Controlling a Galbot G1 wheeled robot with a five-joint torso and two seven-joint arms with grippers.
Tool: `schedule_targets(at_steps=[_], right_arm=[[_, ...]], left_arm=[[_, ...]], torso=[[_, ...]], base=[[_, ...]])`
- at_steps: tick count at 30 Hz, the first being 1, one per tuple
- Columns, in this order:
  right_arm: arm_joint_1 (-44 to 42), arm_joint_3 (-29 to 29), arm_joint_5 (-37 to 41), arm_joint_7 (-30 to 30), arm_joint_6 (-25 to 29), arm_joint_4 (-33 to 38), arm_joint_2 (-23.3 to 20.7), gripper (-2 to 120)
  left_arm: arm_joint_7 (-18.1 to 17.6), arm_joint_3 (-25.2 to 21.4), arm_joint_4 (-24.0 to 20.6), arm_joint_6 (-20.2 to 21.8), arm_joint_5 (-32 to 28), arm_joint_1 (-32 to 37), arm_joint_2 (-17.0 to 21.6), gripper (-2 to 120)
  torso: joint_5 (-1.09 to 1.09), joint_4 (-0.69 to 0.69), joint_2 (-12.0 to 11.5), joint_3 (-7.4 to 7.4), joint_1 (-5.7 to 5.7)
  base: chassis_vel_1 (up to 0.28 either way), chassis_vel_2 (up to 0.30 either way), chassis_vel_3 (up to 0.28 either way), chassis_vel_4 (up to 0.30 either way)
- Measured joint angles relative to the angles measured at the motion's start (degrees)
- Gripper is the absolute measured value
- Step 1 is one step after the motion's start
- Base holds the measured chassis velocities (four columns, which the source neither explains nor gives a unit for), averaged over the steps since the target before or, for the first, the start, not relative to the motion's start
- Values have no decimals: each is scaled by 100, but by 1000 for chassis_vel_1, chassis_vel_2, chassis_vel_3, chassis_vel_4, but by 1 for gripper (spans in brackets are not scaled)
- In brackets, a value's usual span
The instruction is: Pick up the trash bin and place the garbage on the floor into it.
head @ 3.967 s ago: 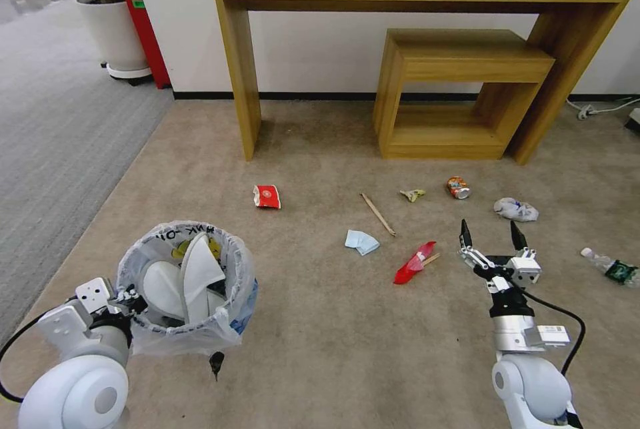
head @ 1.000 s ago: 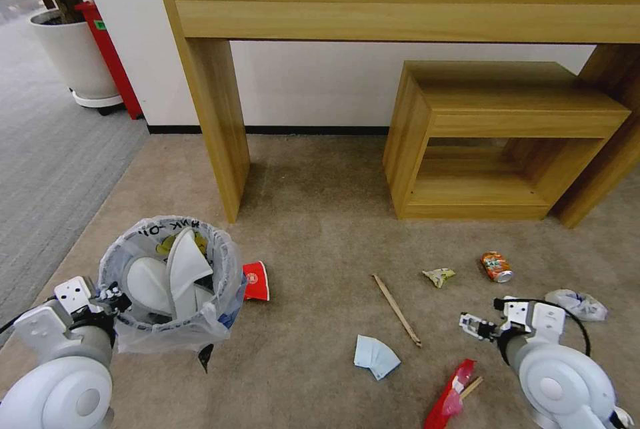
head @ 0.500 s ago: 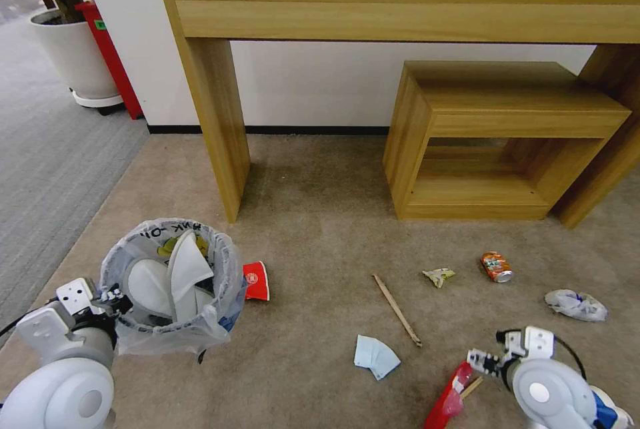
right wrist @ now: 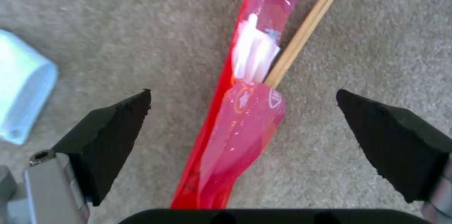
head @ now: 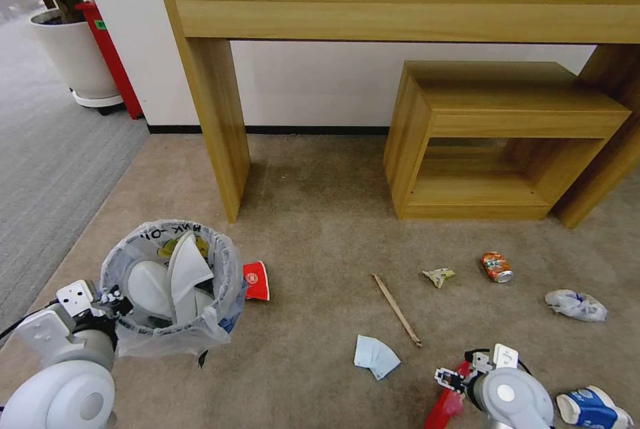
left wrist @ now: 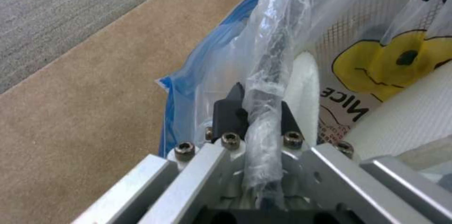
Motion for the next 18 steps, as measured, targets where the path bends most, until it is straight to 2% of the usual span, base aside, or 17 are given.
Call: schedule_targets(at_steps=[10,14,18], right_arm=[[143,-95,-524,-165,6,-521,224,100],[300,-195,-893,-343,8,-841,424,90],[320,-228,-1017,-402,9,-901,442,82]], left_arm=[[4,55,36,-22,59,-10,-33,1],[10,84,72,-53,106,6,-47,1],[14,78,75,-54,106,6,-39,1]], torso=[[0,0,0,0,0],[0,0,0,0,0],[1,0,0,0,0]], base=[[0,0,0,0],[0,0,0,0],[0,0,0,0]])
